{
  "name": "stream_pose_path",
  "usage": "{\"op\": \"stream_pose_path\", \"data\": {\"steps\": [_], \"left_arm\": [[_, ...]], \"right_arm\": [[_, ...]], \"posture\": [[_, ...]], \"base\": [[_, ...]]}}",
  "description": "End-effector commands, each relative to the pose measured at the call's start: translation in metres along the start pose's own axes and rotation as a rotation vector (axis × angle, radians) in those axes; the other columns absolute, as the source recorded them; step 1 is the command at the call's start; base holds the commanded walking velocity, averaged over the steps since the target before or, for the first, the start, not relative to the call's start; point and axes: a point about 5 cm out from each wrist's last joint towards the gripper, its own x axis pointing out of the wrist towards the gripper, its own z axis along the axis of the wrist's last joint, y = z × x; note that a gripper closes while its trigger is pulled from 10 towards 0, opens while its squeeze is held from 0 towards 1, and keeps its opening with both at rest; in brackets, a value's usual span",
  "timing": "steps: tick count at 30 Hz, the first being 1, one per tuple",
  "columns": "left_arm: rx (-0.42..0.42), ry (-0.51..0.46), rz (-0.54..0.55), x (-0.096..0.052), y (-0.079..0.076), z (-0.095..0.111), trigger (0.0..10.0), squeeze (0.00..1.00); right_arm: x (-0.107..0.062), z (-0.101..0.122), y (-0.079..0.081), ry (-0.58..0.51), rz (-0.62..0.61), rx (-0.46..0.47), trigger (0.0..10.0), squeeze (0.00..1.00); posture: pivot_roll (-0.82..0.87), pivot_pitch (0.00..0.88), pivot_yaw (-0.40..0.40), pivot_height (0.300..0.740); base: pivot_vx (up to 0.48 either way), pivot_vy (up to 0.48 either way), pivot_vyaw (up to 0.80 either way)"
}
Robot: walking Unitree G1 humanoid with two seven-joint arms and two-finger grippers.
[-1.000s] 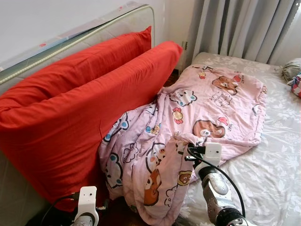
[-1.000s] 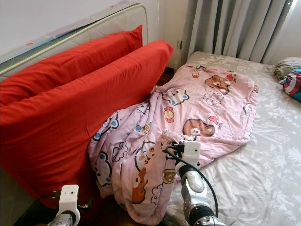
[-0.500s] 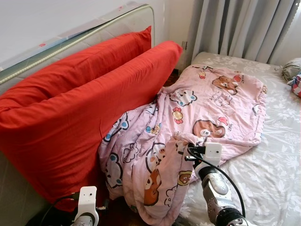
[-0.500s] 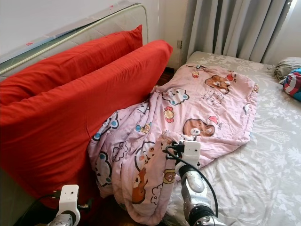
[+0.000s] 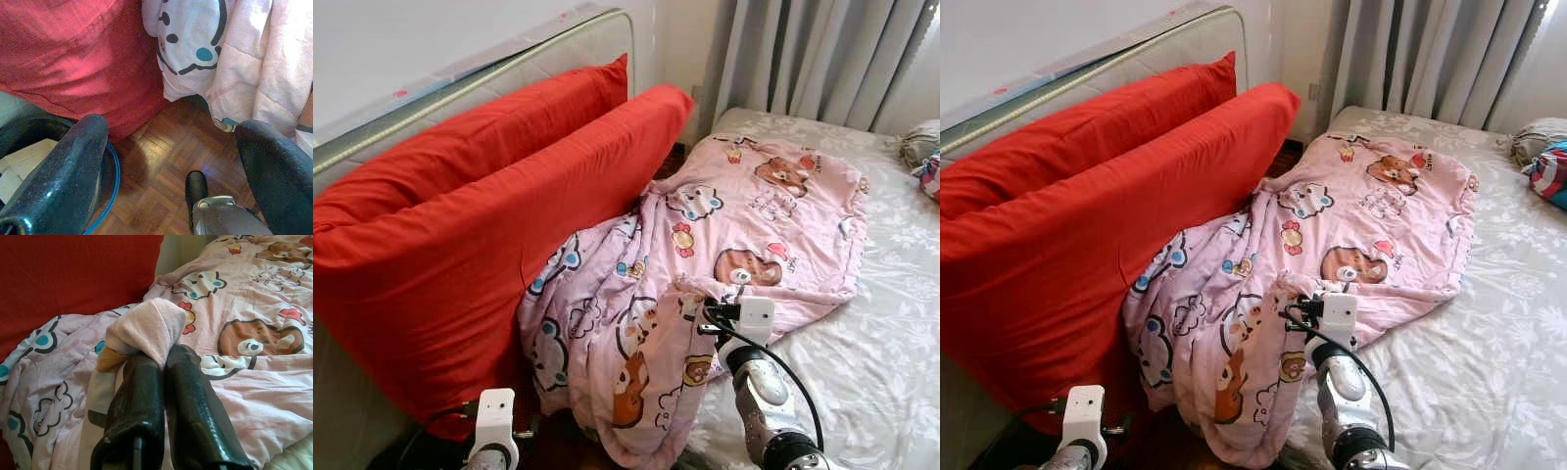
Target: Clean up the room
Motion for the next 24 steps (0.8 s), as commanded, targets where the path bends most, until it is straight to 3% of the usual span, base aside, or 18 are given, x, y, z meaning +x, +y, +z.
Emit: {"op": "stream_pose_path", "data": {"steps": [1,8,24], "left_arm": [[-0.01,0.041,0.008,-0.0022,0.0027,-0.0088,10.0,0.0],[-0.01,0.044,0.006,-0.0024,0.0027,-0.0094,10.0,0.0],[-0.014,0.049,0.008,-0.0028,0.003,-0.0106,10.0,0.0]], "right_arm": [[0.0011,0.0022,0.0032,-0.014,0.01,-0.013,10.0,0.0],[0.001,0.0017,0.0033,-0.012,0.009,-0.013,10.0,0.0],[0.0007,0.0011,0.0034,-0.009,0.009,-0.014,10.0,0.0]], "posture": [[0.02,0.036,0.022,0.74],[0.02,0.037,0.022,0.74],[0.02,0.037,0.021,0.74]], "base": [[0.0,0.0,0.0],[0.0,0.0,0.0],[-0.254,0.0,0.0]]}}
